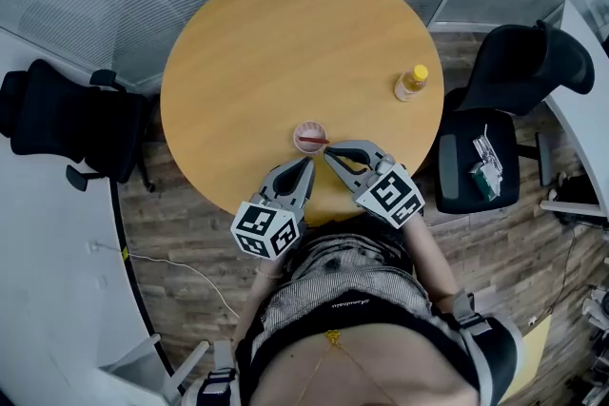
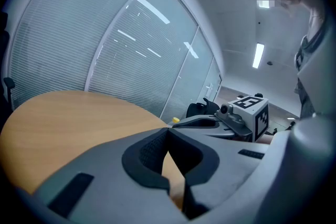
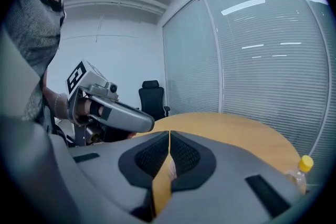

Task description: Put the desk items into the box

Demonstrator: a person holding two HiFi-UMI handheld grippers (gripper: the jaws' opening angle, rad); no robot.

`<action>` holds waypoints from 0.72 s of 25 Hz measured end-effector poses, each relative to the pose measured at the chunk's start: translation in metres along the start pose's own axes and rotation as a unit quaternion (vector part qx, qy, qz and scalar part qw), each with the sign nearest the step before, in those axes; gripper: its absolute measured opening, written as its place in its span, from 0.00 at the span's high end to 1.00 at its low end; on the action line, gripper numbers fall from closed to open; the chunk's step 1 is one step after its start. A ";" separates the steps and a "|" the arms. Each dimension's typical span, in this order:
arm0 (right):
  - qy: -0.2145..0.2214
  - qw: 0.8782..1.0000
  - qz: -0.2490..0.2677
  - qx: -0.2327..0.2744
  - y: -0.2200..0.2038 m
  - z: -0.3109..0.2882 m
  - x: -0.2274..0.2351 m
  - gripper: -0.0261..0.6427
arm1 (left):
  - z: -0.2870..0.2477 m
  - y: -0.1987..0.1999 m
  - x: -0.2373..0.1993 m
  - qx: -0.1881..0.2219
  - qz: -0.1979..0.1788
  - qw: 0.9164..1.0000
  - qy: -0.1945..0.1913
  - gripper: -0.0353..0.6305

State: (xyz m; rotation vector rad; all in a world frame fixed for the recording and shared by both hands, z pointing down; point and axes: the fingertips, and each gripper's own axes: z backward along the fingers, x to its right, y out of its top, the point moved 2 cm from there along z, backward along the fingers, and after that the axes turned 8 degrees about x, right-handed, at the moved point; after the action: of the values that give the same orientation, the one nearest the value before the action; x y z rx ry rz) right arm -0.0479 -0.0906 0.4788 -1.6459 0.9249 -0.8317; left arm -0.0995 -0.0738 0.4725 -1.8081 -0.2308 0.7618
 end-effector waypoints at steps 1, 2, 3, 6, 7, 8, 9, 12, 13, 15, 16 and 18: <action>-0.001 1.000 0.000 0.005 0.003 0.001 0.000 0.92 | 0.000 0.004 0.002 0.007 -0.001 1.000 -0.001 0.92; -0.001 1.000 -0.001 0.011 0.006 0.001 0.000 0.92 | -0.001 0.007 0.003 0.014 -0.003 1.000 -0.002 0.92; -0.003 1.000 -0.002 0.018 0.010 0.002 -0.001 0.92 | -0.001 0.010 0.005 0.020 -0.006 1.000 -0.002 0.92; -0.013 0.999 -0.003 0.040 0.020 0.003 0.000 0.92 | 0.000 0.019 0.008 0.036 -0.011 0.999 -0.004 0.92; -0.017 0.999 -0.003 0.047 0.023 0.004 0.000 0.92 | 0.000 0.022 0.008 0.041 -0.010 0.999 -0.005 0.92; -0.021 0.998 -0.003 0.054 0.026 0.004 0.001 0.92 | 0.001 0.024 0.009 0.046 -0.011 0.999 -0.006 0.92; -0.024 0.998 -0.004 0.061 0.029 0.005 0.001 0.92 | 0.002 0.027 0.009 0.049 -0.011 0.999 -0.007 0.92; -0.031 0.996 -0.005 0.080 0.037 0.008 0.002 0.92 | 0.003 0.032 0.010 0.061 -0.013 0.998 -0.010 0.92; -0.031 0.996 -0.001 0.083 0.038 0.009 0.002 0.92 | 0.003 0.033 0.011 0.064 -0.014 0.998 -0.010 0.92; -0.029 0.996 0.009 0.085 0.038 0.010 0.002 0.92 | 0.005 0.034 0.011 0.068 -0.016 0.997 -0.011 0.92; -0.029 0.996 0.011 0.084 0.037 0.010 0.002 0.92 | 0.005 0.034 0.011 0.069 -0.017 0.997 -0.011 0.92; -0.029 0.996 0.014 0.080 0.036 0.009 0.001 0.92 | 0.005 0.033 0.011 0.068 -0.018 0.997 -0.013 0.92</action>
State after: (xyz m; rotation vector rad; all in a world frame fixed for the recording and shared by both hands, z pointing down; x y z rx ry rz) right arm -0.0460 -0.0945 0.4416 -1.5075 0.8187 -0.8137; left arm -0.1006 -0.0768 0.4371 -1.6618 -0.2227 0.7570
